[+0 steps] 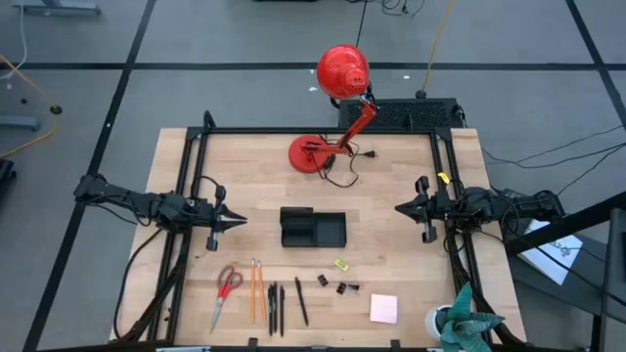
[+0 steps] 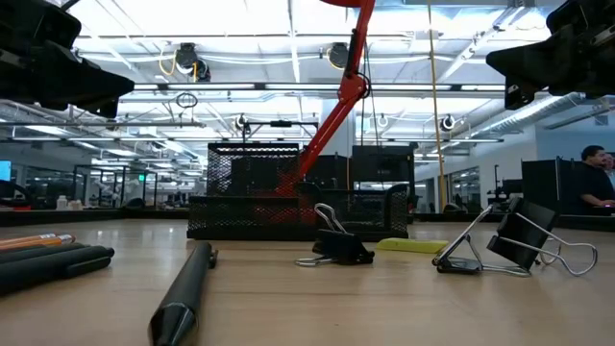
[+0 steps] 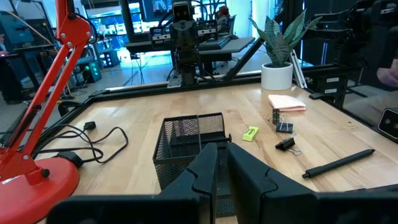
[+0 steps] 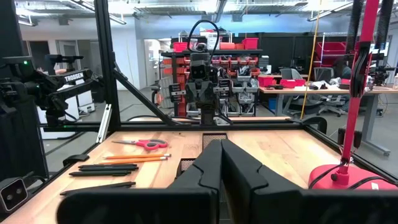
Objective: Pick and place office supplies into organizer
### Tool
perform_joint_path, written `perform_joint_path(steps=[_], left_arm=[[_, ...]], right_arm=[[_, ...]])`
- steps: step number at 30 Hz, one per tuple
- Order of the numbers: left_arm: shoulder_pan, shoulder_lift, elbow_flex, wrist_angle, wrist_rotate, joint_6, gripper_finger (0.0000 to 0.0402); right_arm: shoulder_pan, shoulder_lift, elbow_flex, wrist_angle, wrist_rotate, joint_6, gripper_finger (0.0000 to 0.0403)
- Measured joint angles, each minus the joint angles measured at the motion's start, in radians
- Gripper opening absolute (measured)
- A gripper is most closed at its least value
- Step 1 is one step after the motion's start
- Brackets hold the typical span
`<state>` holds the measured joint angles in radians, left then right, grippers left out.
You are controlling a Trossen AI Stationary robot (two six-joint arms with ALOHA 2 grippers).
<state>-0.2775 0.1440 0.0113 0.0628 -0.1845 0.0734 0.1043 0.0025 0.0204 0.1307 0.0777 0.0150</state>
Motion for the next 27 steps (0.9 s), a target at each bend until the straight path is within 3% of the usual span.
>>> perform_joint_path(steps=[24,27], left_arm=[[0.000,0.000,0.000,0.000,0.000,0.000,0.0042],[0.000,0.000,0.000,-0.002,-0.009,0.090,0.0042]], right_arm=[[0.000,0.000,0.000,0.000,0.000,0.000,0.0004],[0.000,0.000,0.000,0.000,0.000,0.000,0.0004]])
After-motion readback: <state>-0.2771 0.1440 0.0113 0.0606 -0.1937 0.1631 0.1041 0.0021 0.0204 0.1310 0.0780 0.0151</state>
